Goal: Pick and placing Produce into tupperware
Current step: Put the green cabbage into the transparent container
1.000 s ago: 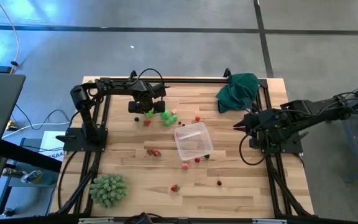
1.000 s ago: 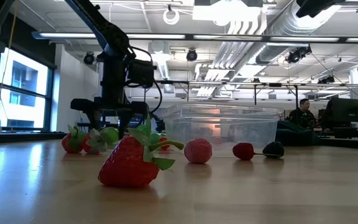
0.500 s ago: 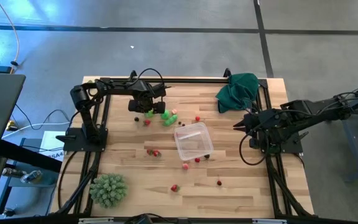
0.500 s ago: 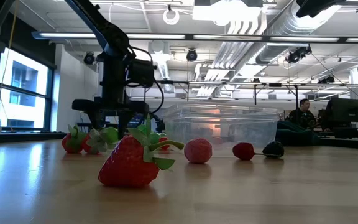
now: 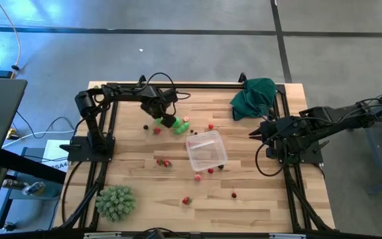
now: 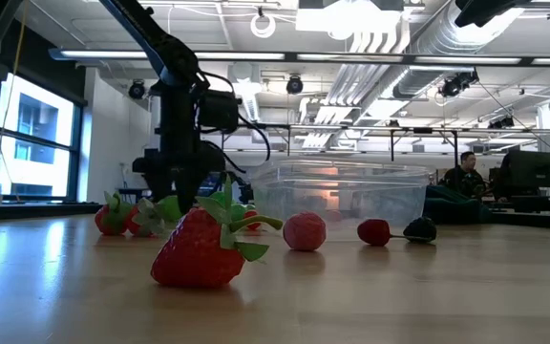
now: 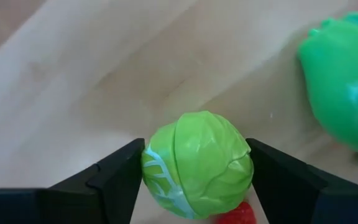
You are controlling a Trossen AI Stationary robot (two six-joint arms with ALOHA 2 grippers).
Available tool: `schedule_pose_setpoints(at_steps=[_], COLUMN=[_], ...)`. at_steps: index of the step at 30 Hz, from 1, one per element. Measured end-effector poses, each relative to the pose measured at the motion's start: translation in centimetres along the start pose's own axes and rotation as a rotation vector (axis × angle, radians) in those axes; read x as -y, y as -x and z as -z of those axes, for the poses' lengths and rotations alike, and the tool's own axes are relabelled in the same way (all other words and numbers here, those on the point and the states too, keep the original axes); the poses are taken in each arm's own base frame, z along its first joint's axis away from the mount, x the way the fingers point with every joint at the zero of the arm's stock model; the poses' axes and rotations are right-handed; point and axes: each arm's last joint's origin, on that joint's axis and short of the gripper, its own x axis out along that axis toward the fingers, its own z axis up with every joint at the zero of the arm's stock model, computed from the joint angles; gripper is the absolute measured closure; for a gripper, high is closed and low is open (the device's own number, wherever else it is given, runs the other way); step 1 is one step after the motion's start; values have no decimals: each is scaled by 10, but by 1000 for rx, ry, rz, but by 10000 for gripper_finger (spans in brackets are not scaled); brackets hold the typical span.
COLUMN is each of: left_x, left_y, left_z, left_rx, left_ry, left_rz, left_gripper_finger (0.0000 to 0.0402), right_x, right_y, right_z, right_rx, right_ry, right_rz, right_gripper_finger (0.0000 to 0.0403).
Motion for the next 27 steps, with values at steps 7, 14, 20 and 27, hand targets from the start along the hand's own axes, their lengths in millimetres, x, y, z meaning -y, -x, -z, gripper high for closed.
schedule_pose_setpoints(at_steps=[7,14,20,27], left_x=[2,3,3,5], left_y=[0,0,0,0], left_z=[-4,-4,-4,-3], left_rx=[34,41,44,37], left_ry=[-222,-473,-545,-582], left_rz=[42,61,60,116], left_gripper_finger=[150,144,144,143], right_x=[0,0,0,0], right_y=[0,0,0,0], right_z=[0,0,0,0], right_rx=[0,0,0,0], right_ry=[0,0,0,0], right_rz=[0,0,0,0], right_gripper_finger=[371,371,371,371])
